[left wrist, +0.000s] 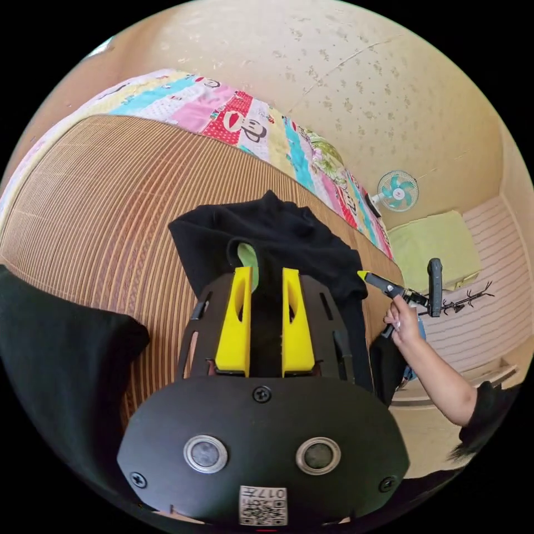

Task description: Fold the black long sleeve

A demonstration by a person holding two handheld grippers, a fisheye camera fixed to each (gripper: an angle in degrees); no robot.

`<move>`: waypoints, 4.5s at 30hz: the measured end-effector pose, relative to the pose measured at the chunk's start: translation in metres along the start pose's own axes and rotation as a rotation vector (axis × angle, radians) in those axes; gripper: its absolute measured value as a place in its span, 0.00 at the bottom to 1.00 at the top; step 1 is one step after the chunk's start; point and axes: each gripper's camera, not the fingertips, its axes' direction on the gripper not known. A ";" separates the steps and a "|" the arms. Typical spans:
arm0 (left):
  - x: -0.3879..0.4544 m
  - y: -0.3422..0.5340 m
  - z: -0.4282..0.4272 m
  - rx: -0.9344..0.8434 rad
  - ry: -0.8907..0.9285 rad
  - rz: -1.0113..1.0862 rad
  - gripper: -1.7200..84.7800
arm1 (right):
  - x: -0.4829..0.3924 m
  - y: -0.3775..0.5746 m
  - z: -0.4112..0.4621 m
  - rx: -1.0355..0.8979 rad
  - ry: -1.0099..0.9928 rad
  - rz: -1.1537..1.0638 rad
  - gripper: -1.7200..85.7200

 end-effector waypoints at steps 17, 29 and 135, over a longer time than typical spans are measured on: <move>0.004 0.344 -0.105 -0.395 -0.059 -0.483 0.16 | 0.115 0.319 -0.076 -0.417 -0.075 0.220 0.14; 0.015 0.316 -0.183 -0.355 0.174 -0.518 0.06 | 0.160 0.309 -0.109 -0.493 -0.216 0.241 0.07; 0.157 0.269 0.104 -0.621 0.911 -0.544 0.07 | 0.391 0.352 -0.175 -0.027 -1.477 1.172 0.28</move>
